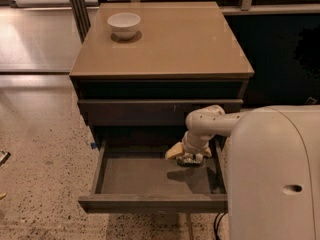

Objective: Pick 7up can from middle drawer and place on counter

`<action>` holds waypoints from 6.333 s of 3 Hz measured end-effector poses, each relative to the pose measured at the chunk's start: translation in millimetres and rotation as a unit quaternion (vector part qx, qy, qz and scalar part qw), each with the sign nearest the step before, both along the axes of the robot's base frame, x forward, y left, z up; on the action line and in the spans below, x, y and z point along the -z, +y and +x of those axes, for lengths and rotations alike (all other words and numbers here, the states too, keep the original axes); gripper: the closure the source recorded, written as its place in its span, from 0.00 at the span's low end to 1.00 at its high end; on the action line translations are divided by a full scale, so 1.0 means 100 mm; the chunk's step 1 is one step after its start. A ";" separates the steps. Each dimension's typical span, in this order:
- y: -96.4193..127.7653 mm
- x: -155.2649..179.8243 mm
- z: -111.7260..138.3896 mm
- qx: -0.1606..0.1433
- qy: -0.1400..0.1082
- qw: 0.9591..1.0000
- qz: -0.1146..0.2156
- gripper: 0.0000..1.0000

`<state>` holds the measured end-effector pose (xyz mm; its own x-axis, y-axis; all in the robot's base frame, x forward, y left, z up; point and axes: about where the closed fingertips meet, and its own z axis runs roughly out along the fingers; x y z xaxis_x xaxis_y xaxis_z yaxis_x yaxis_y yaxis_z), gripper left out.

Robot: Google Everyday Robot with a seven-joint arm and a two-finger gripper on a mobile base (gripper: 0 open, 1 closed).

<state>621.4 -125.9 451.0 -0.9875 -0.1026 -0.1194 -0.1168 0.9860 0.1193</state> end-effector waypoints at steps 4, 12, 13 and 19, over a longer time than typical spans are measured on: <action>-0.18 0.62 0.30 0.040 -0.009 0.999 0.007 0.00; -0.14 0.45 0.27 0.084 -0.053 0.995 -0.025 0.89; -0.15 -0.15 0.07 0.053 -0.057 0.997 0.004 1.00; -0.44 -3.40 -0.25 -0.103 -0.084 0.986 -0.097 1.00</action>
Offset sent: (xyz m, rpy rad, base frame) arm 0.0339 -0.0102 -0.0598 0.0455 -0.0081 -0.0419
